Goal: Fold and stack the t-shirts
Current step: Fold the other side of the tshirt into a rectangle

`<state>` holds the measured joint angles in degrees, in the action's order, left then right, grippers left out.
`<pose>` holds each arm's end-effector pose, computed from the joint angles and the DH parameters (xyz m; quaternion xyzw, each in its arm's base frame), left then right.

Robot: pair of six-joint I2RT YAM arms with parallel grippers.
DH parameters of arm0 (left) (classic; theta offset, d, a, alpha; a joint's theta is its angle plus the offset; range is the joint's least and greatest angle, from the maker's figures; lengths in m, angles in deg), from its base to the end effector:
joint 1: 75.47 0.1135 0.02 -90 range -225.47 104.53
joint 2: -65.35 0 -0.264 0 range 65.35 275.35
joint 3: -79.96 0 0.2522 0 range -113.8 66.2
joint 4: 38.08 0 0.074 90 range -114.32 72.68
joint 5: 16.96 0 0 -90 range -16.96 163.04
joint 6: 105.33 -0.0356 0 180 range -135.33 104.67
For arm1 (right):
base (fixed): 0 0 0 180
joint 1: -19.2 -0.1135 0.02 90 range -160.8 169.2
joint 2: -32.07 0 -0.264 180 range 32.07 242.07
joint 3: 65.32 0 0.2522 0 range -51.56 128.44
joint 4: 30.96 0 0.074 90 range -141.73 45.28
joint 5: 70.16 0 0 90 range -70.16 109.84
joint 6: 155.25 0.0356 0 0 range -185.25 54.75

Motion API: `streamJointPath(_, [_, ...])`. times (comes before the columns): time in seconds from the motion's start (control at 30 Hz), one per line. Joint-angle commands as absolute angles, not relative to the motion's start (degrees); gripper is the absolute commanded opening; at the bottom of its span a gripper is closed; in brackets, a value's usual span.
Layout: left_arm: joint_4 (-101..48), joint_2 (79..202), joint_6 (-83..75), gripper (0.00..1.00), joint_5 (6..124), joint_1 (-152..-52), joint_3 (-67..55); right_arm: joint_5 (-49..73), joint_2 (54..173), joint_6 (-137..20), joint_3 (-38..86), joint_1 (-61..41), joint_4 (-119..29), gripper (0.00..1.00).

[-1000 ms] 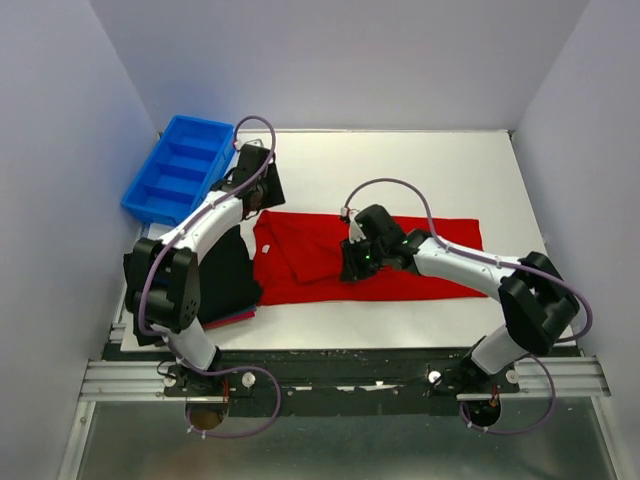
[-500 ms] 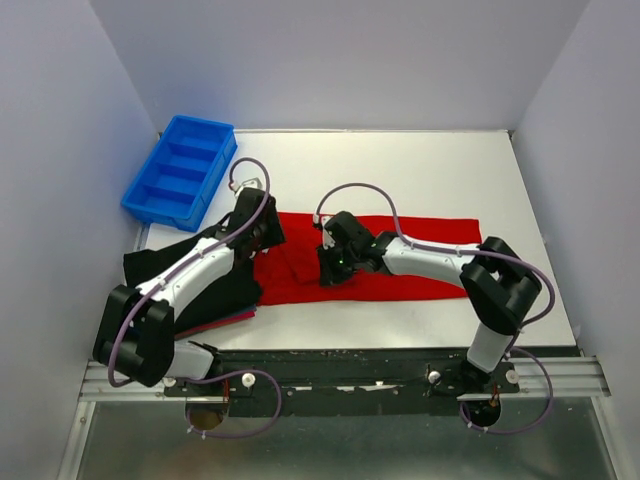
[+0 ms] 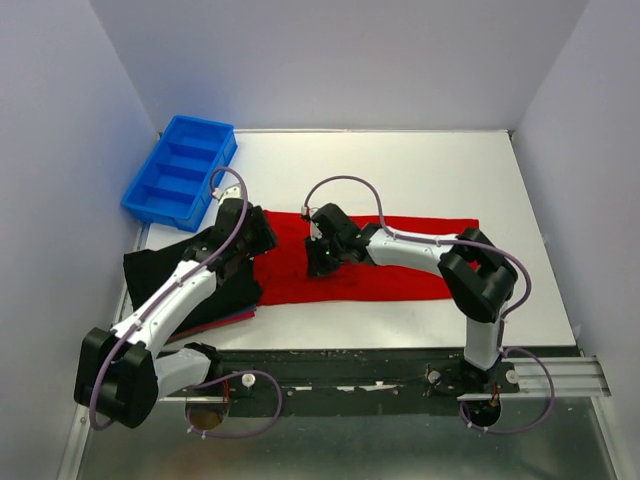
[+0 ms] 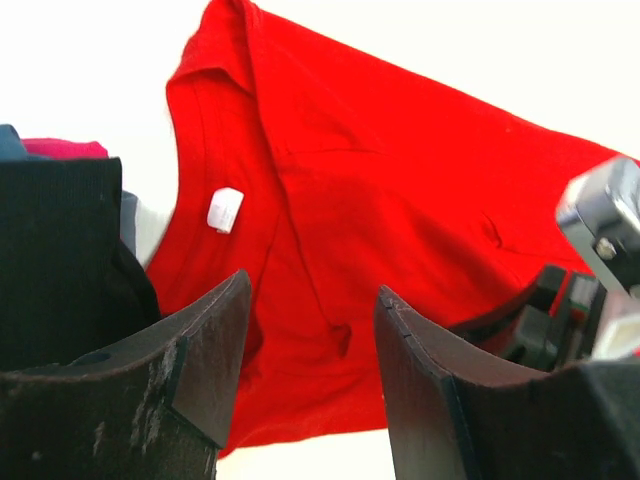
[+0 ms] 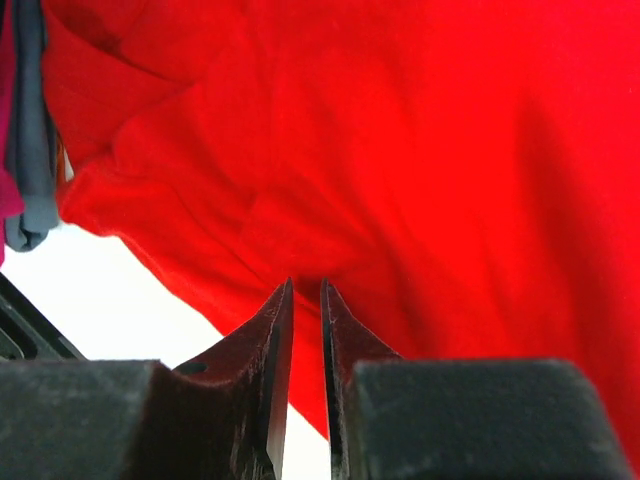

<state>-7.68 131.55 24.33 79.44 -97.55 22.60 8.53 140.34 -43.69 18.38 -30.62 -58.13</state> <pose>0.2307 -0.0893 0.2471 -0.1615 0.8878 -0.1763 0.3932 0.2525 0.3098 0.1738 -0.2608 0.9039 0.2659 0.2106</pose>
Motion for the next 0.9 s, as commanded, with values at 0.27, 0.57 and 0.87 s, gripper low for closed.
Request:
streamJointPath(0.27, [-7.8, 124.0, 28.1, 0.64, 73.2, -97.4, 30.2, 11.0, 144.5, -45.1, 28.4, -31.0, -62.7, 0.34])
streamJointPath(0.57, [-8.2, 127.3, 25.0, 0.62, 68.2, -100.9, 30.5, 14.6, 131.8, -44.8, 15.6, -30.8, -60.4, 0.34])
streamJointPath(0.87, [-11.5, 135.9, 26.1, 0.51, 65.7, -104.9, 28.8, 18.8, 121.2, -42.0, 3.6, -30.8, -56.9, 0.29])
